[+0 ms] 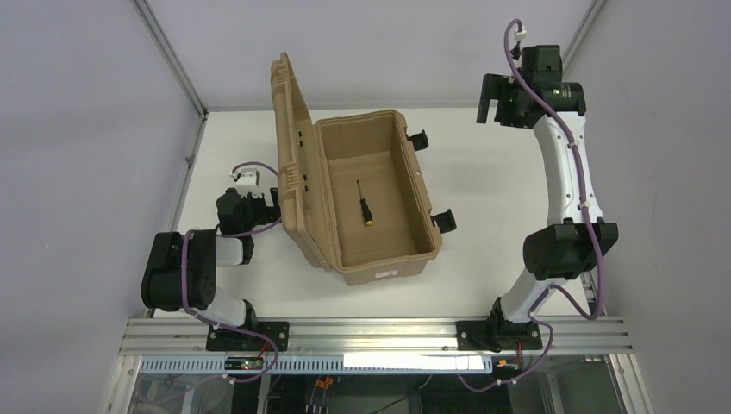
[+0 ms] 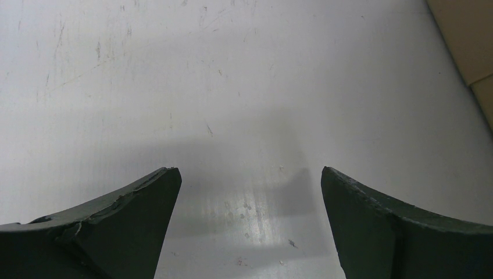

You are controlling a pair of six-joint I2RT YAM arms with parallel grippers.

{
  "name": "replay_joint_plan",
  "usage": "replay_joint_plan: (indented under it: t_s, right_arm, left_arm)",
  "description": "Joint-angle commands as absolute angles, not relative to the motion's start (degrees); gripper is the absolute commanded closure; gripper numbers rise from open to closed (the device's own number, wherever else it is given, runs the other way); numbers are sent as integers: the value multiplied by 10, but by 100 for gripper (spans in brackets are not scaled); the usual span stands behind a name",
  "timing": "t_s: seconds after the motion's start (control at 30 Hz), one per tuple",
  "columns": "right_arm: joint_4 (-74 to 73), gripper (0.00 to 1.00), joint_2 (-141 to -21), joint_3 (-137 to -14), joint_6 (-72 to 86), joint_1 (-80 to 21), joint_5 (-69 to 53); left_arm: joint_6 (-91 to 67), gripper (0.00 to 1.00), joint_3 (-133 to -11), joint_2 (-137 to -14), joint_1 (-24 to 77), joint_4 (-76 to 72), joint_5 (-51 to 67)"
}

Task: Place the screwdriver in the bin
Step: Reset both arms

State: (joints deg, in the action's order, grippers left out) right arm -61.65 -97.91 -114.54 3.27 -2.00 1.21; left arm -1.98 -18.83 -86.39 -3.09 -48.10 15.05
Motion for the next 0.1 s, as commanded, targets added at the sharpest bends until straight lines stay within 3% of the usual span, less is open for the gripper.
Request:
replay_joint_plan:
  t_s: [0.0,0.07]
  right_arm:
    - [-602,1,-955,-1164,22,-17,4]
    - [-600,1,-953,-1162,21,-17,4]
  left_arm:
    - [-17,1,-194,-865,-35,-515,154]
    - [-17,1,-194,-865,-35,-515,154]
